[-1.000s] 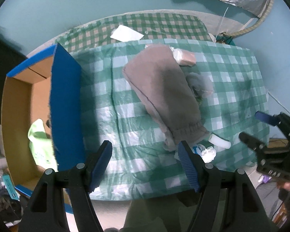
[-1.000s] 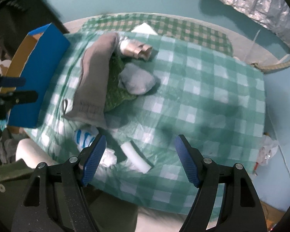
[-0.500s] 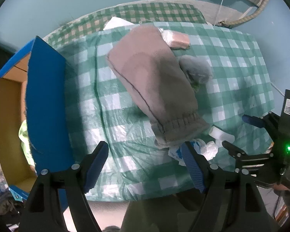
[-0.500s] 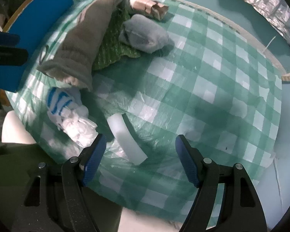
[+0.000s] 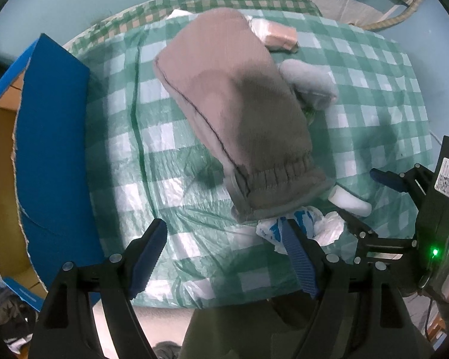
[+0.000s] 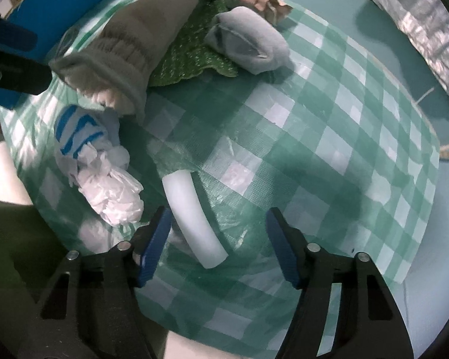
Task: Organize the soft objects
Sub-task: 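Grasp the white foam tube with the right tool while the left tool grasps the grey towel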
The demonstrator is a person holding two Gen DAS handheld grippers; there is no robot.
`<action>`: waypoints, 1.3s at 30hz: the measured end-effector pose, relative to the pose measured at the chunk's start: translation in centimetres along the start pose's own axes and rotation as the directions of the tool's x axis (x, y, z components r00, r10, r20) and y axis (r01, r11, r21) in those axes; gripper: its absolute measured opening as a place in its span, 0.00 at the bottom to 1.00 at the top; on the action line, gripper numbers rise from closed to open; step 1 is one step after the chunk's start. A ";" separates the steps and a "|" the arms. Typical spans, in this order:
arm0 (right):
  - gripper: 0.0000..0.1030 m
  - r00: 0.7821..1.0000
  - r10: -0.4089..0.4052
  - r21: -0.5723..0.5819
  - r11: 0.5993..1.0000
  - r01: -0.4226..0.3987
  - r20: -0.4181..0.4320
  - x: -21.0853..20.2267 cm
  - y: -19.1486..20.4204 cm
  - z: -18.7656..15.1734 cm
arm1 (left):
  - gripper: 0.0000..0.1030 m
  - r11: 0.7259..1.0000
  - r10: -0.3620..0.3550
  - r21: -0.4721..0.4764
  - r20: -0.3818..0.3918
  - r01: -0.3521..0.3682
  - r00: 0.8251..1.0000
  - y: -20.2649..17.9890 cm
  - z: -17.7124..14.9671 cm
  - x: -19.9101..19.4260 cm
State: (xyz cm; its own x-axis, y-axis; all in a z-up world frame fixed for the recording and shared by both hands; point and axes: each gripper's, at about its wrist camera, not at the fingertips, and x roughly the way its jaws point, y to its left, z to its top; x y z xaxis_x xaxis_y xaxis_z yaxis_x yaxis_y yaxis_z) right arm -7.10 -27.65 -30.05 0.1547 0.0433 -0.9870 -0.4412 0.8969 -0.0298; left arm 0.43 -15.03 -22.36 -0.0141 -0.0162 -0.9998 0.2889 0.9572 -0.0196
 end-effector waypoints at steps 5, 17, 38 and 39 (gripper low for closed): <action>0.41 1.000 0.005 -0.041 0.999 -0.004 0.010 0.1 1.2 -0.4 | 0.78 1.000 -0.003 -0.003 -0.014 0.003 1.000 -0.2 -0.1 0.5; 0.16 0.991 0.133 0.105 0.985 -0.135 0.024 -1.4 -0.5 0.4 | 0.79 0.996 -0.075 -0.045 0.009 0.075 0.997 -0.8 1.5 -1.1; 0.16 0.984 0.146 0.212 0.963 -0.164 0.098 -3.0 -5.8 2.4 | 0.83 0.990 -0.013 -0.143 -0.049 0.006 0.999 -3.5 6.3 2.7; 0.16 0.984 0.148 0.216 0.962 -0.167 0.100 -2.9 -5.9 2.6 | 0.83 0.990 -0.007 -0.141 -0.058 -0.001 0.998 -3.5 6.4 3.0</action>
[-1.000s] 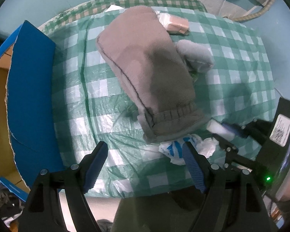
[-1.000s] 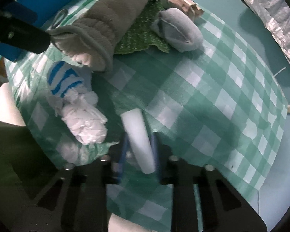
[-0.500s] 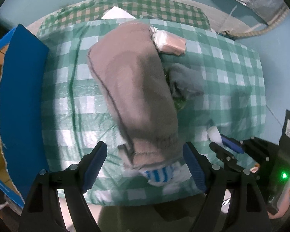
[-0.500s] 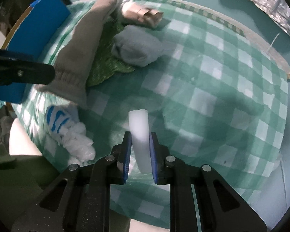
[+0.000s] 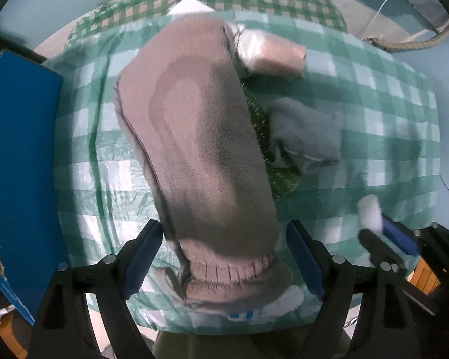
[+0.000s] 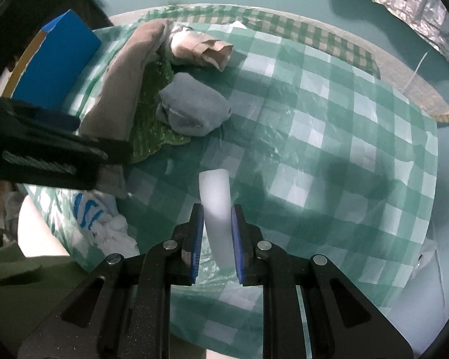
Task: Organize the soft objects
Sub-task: 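Grasp the white foam tube with the right tool while the left tool grasps the grey towel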
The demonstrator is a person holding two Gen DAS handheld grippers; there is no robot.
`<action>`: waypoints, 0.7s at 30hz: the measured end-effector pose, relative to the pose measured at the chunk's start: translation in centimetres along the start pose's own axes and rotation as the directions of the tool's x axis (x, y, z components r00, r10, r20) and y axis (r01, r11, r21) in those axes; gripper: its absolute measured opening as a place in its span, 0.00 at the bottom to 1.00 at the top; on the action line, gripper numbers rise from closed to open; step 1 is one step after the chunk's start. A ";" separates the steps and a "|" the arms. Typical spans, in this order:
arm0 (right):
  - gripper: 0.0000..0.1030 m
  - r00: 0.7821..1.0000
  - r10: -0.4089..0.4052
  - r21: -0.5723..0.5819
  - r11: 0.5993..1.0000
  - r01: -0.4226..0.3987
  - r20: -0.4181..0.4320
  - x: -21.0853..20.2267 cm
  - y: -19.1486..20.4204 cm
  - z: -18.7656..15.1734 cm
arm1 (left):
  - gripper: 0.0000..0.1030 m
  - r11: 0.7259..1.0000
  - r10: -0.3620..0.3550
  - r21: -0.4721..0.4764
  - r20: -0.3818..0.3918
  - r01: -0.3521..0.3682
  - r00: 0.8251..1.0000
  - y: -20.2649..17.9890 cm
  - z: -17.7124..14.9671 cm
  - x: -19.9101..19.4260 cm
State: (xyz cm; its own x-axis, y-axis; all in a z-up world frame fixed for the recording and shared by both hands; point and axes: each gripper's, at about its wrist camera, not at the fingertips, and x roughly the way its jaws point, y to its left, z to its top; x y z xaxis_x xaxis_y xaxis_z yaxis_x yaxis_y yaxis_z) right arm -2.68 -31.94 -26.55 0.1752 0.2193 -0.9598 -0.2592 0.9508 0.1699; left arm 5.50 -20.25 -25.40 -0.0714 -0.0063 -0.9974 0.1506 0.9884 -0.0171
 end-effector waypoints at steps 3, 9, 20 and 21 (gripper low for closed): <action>0.16 1.000 0.018 0.020 1.000 -0.018 0.007 0.0 -0.4 0.5 | 0.83 1.000 0.018 -0.015 -0.024 -0.018 1.000 0.1 0.2 1.6; 0.16 0.999 0.032 0.034 0.999 -0.033 0.010 -0.3 -0.4 0.5 | 0.60 0.997 -0.016 -0.079 -0.045 0.012 0.999 1.6 0.0 3.0; 0.16 1.000 0.016 0.063 0.998 -0.017 0.019 -1.1 0.3 1.3 | 0.26 0.999 -0.041 -0.001 0.043 0.041 0.998 3.7 -2.0 0.6; 0.16 1.000 0.015 0.066 0.998 -0.017 0.023 -1.2 0.4 1.4 | 0.26 0.999 -0.038 0.008 0.049 0.038 0.998 4.0 -2.1 0.3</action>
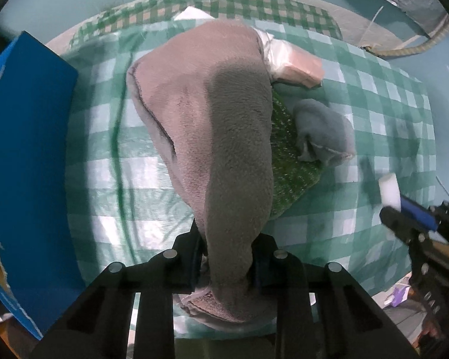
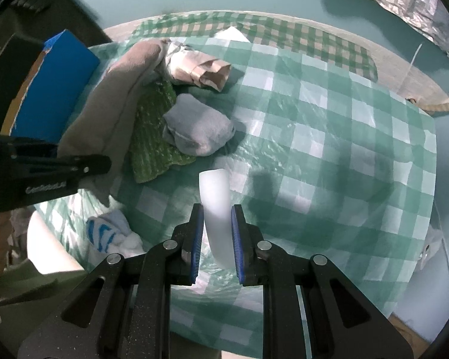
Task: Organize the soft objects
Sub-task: 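Grasp the white foam tube with the right tool while the left tool grasps the grey towel, then lift the grey towel with the left tool toward the box while the right tool holds the foam tube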
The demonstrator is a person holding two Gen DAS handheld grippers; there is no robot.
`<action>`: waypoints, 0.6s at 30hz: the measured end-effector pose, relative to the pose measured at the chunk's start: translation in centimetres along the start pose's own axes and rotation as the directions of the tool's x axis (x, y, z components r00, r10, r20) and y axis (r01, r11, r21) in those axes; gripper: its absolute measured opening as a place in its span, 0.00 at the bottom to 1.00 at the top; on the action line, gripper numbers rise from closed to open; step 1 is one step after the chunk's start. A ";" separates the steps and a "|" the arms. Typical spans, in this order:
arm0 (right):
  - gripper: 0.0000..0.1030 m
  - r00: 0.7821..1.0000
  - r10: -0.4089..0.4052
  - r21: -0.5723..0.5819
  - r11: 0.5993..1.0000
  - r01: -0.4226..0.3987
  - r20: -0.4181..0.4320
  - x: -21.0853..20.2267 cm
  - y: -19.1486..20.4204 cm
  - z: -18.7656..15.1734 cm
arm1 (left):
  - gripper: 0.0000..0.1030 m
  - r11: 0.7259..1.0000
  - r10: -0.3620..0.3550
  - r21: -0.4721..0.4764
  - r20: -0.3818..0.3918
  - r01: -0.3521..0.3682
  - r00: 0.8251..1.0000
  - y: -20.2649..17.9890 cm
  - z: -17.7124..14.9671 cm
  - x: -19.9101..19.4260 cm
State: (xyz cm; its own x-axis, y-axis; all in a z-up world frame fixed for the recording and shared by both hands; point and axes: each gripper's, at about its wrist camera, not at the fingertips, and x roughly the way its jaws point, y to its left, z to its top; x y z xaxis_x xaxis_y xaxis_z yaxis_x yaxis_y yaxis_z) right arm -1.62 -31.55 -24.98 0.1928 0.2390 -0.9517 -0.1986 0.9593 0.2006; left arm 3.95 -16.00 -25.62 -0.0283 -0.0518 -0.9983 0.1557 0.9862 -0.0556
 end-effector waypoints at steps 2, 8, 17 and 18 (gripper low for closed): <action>0.16 1.000 0.000 0.005 1.000 0.000 0.004 -0.3 0.2 0.1 | 0.26 1.000 0.011 0.014 0.013 -0.011 1.000 0.6 -0.3 -0.6; 0.16 1.000 -0.005 0.028 1.000 0.005 0.016 -1.1 0.6 0.7 | 0.25 0.998 0.030 0.046 0.050 -0.032 0.998 1.5 -1.0 -2.9; 0.16 0.999 -0.007 0.046 0.999 0.005 0.045 -2.7 1.6 1.6 | 0.25 0.989 0.068 0.119 0.119 -0.082 0.991 3.3 -2.3 -5.7; 0.16 0.999 -0.009 0.046 0.999 0.007 0.047 -2.9 1.7 1.7 | 0.25 0.988 0.072 0.126 0.125 -0.088 0.990 3.5 -2.5 -5.9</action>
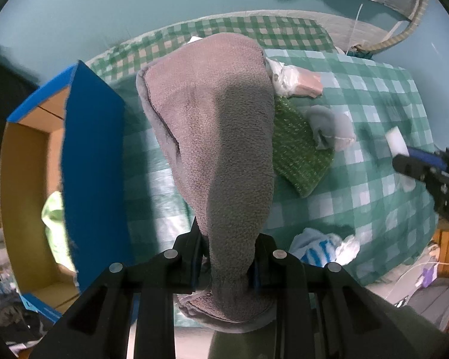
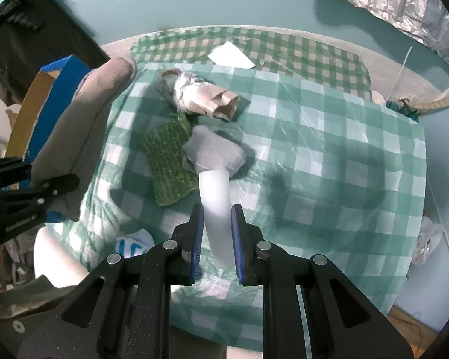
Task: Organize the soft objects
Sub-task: 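Lift the grey towel with the left tool toward the box while the right tool holds the foam tube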
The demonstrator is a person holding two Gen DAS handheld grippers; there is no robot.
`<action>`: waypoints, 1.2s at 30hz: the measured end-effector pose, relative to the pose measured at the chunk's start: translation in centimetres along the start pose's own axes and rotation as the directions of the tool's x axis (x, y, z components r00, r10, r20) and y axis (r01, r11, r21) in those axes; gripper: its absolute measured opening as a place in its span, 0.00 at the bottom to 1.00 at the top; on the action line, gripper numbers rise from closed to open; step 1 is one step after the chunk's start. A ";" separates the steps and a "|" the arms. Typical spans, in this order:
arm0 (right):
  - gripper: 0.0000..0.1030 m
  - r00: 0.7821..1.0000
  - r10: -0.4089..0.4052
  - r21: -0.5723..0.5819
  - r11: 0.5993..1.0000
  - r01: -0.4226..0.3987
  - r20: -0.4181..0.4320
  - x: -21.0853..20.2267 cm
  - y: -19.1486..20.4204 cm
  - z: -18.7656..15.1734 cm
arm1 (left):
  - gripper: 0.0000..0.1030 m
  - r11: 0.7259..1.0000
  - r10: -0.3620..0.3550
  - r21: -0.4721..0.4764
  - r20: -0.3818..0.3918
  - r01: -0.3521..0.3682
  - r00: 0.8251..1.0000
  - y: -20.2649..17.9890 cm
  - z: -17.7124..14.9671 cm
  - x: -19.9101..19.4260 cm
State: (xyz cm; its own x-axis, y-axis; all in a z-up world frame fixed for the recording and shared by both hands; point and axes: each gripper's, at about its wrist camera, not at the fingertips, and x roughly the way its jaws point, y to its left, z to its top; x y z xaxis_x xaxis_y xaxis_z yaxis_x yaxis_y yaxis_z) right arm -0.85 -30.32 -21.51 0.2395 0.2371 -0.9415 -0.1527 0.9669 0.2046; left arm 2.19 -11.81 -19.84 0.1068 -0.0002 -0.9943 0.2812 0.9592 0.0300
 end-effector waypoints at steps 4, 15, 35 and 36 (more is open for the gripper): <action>0.16 1.000 0.001 -0.001 1.000 -0.001 0.010 -0.8 0.8 0.5 | 0.25 1.000 0.016 0.020 0.022 -0.016 1.000 1.1 -0.6 -1.1; 0.16 0.999 0.010 -0.046 0.999 -0.008 0.037 -2.7 4.0 2.2 | 0.25 0.997 0.048 0.049 0.079 -0.052 0.996 2.8 -1.5 -3.6; 0.16 0.997 0.053 -0.180 0.983 -0.041 0.063 -4.7 11.1 6.2 | 0.25 0.998 0.070 -0.015 0.127 -0.069 0.989 7.3 -3.1 -7.1; 0.16 0.996 0.056 -0.186 0.982 -0.043 0.063 -4.7 11.5 6.4 | 0.25 0.997 0.070 -0.025 0.130 -0.067 0.989 7.7 -3.2 -7.3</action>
State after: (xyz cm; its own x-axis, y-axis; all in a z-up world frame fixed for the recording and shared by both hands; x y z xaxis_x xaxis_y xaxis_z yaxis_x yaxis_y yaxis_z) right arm 2.42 -19.69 -13.03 0.2907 0.2961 -0.9099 -0.3388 0.9211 0.1915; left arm 0.47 -3.54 -12.71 0.2493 0.0302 -0.9680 0.2494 0.9638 0.0943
